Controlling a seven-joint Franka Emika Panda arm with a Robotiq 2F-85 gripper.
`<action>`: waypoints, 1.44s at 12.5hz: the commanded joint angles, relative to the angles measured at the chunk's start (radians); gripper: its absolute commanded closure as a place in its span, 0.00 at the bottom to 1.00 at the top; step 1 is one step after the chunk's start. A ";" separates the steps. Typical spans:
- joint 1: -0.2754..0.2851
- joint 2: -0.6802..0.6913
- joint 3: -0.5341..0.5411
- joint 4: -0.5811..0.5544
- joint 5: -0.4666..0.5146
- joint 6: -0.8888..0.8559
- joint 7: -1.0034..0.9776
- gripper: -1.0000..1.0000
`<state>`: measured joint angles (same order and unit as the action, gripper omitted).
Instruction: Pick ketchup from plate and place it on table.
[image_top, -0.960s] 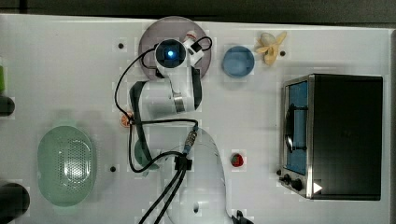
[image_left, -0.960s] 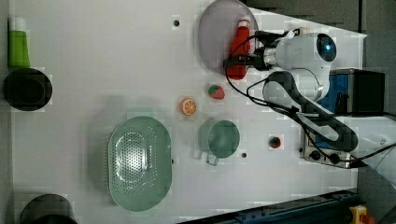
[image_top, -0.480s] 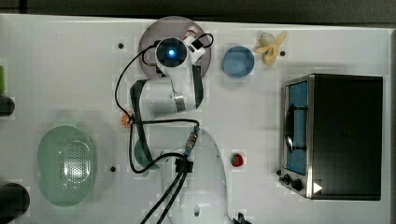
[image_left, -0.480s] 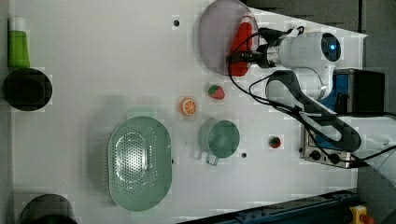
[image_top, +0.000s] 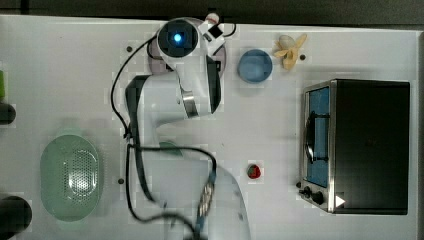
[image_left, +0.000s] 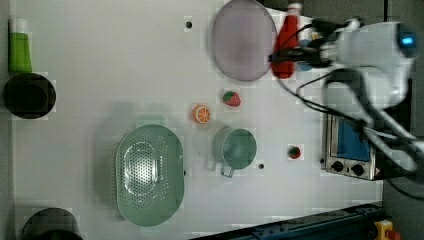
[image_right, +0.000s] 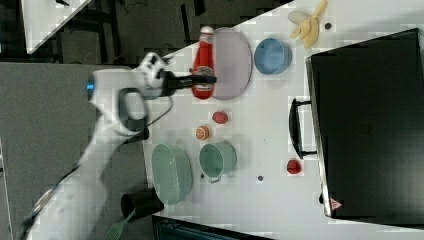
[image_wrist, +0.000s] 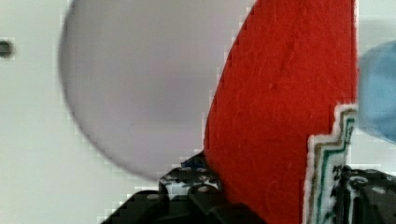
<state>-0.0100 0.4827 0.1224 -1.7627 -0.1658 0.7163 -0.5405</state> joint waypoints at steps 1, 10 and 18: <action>-0.050 -0.194 -0.021 0.004 0.025 -0.157 0.024 0.39; -0.112 -0.482 -0.107 -0.325 0.166 -0.313 0.038 0.39; -0.103 -0.419 -0.085 -0.635 0.167 0.135 0.054 0.39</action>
<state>-0.1298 0.0780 0.0189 -2.4258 -0.0064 0.8252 -0.5273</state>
